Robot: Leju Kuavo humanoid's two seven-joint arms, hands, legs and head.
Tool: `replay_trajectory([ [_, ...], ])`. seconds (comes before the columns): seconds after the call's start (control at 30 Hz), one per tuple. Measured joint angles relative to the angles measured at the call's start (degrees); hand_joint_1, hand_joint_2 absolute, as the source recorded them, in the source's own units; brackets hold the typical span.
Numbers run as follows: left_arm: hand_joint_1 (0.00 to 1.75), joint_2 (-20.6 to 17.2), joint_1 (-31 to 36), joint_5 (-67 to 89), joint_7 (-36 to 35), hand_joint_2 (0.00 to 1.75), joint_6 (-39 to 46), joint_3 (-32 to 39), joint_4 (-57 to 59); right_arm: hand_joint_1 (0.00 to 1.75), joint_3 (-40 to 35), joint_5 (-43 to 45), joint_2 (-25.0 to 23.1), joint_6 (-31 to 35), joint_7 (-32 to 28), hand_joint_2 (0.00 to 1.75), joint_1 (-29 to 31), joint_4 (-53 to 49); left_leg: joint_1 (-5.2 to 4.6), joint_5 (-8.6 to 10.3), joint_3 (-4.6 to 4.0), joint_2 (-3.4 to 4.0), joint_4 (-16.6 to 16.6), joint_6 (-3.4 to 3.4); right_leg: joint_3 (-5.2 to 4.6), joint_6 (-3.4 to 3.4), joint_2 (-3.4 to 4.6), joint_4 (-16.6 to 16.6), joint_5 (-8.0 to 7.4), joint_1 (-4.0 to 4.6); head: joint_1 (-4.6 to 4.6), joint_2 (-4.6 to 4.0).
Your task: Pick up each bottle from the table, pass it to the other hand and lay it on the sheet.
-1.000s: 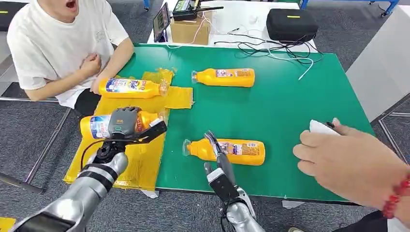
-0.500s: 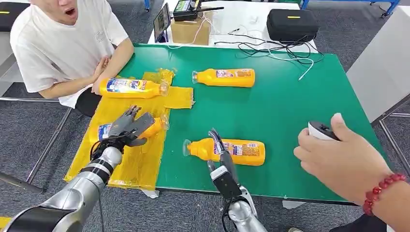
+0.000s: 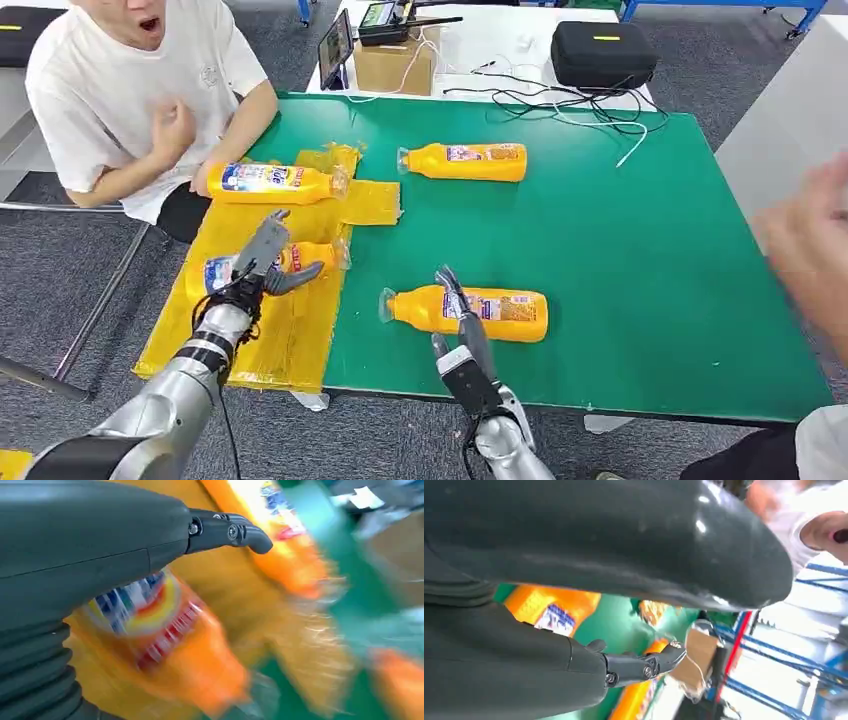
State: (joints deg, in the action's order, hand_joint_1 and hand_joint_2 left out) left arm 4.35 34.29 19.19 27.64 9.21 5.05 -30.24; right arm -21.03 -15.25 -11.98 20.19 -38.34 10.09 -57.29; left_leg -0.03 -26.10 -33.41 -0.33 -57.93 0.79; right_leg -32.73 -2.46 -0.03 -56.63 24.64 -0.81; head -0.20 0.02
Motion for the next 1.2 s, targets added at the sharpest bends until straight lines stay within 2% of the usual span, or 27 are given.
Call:
replay_trajectory([
  [0.03,0.0,0.81,-1.46,-3.62,1.83,0.0,-0.4,0.09,-2.12,0.0,0.0,-0.86,0.13,1.33,-0.27,0.0,-0.05,0.0,-0.01,0.0,-0.03,0.0,0.0,0.0,-0.01,0.0,0.0,0.0,0.0,-0.01,0.0,-0.02],
  [0.07,0.0,1.49,-3.07,-7.88,2.33,1.75,-0.95,0.09,-5.38,0.0,-0.04,-1.89,0.29,2.73,-0.44,0.0,-0.06,0.0,-0.02,-0.01,-0.05,0.0,0.0,0.0,-0.03,0.0,0.0,0.0,0.0,-0.01,0.0,-0.02],
  [0.17,0.0,3.67,-7.65,-22.49,2.33,1.75,-3.39,-0.02,-16.05,0.0,-0.72,-7.58,1.07,8.06,0.0,0.0,-0.02,0.02,-0.04,-0.04,-0.17,0.07,-0.01,0.0,-0.15,-0.01,0.01,0.01,0.0,-0.01,-0.02,-0.02],
  [0.27,0.0,5.44,-12.48,-34.47,0.74,1.75,-2.74,-0.7,-29.16,0.0,-3.36,-20.05,3.4,15.56,3.94,0.0,0.69,0.22,-0.04,-0.06,-0.24,0.03,-0.01,0.0,-0.23,-0.01,0.01,0.03,0.01,-0.01,0.0,-0.02],
  [0.37,0.0,6.77,-15.87,-43.14,-2.98,1.75,-2.91,-0.9,-38.12,0.0,-4.68,-31.66,5.72,18.89,9.71,0.0,1.61,0.33,-0.04,-0.06,-0.26,-0.01,-0.01,0.0,-0.23,-0.01,0.0,0.04,0.01,-0.01,0.0,-0.02],
  [0.43,0.0,7.23,-18.1,-44.57,-3.37,1.75,-2.71,-1.09,-42.95,0.0,-5.09,-37.87,7.48,19.05,14.52,0.0,2.21,0.33,-0.04,-0.06,-0.26,0.05,-0.01,0.0,-0.23,-0.01,0.01,0.04,0.01,-0.01,-0.02,0.0],
  [0.53,0.0,7.8,-21.54,-45.0,-3.09,1.75,-1.9,-1.12,-49.72,0.0,-5.55,-47.01,10.28,16.62,25.01,0.0,3.78,0.5,-0.04,-0.05,-0.26,0.05,-0.01,0.01,-0.23,-0.01,0.01,0.04,0.01,-0.01,-0.02,-0.02],
  [0.67,0.0,8.21,-25.59,-43.45,-3.24,1.75,-1.51,-1.55,-55.97,0.0,-5.38,-48.86,12.44,12.51,30.91,0.0,7.03,2.71,-0.04,-0.05,-0.25,0.03,-0.01,0.01,-0.22,-0.01,0.01,0.04,0.0,-0.01,-0.02,-0.02],
  [0.7,0.0,8.28,-26.5,-42.65,-3.4,1.75,-1.53,-2.01,-57.29,0.0,-5.09,-48.88,12.72,11.84,31.73,1.75,7.79,3.92,-0.04,-0.05,-0.24,0.02,-0.01,0.01,-0.23,-0.01,0.01,0.04,0.0,-0.01,-0.02,-0.02],
  [0.9,0.0,8.39,-29.14,-38.47,-4.6,1.75,-0.25,-5.13,-59.96,0.0,-3.67,-48.88,13.44,10.03,33.74,1.75,11.13,10.37,-0.04,-0.05,-0.26,-0.01,-0.01,0.01,-0.22,-0.01,0.0,0.04,0.0,-0.01,-0.02,-0.02],
  [1.07,0.0,8.39,-29.36,-37.94,-4.8,1.75,0.13,-7.06,-59.97,0.0,-3.08,-47.65,12.98,3.41,34.45,1.75,14.49,15.22,-0.03,-0.05,-0.2,0.07,-0.01,0.01,-0.21,-0.01,0.03,0.04,0.0,0.0,-0.02,-0.02],
  [1.1,0.0,8.37,-29.35,-37.94,-4.97,1.75,0.17,-7.34,-59.94,1.41,-3.08,-47.35,12.68,0.83,34.73,1.75,15.88,16.43,-0.03,-0.06,-0.11,0.15,-0.01,0.0,-0.16,0.0,0.14,0.05,0.0,0.0,-0.02,0.0],
  [1.17,0.0,8.35,-29.31,-37.94,-5.17,1.75,0.17,-7.63,-59.97,1.75,-3.1,-47.04,12.28,-3.43,35.1,1.75,18.24,18.41,-0.03,-0.08,0.1,0.3,0.0,0.01,-0.04,0.0,0.26,0.07,0.0,0.0,-0.02,-0.02],
  [1.2,0.0,8.3,-29.29,-37.94,-5.28,1.75,0.17,-7.67,-59.94,1.75,-3.15,-46.98,12.06,-5.77,35.36,1.75,19.34,19.35,-0.03,-0.09,0.18,0.35,0.0,0.01,0.02,0.01,0.29,0.08,-0.01,0.0,-0.02,0.0],
])
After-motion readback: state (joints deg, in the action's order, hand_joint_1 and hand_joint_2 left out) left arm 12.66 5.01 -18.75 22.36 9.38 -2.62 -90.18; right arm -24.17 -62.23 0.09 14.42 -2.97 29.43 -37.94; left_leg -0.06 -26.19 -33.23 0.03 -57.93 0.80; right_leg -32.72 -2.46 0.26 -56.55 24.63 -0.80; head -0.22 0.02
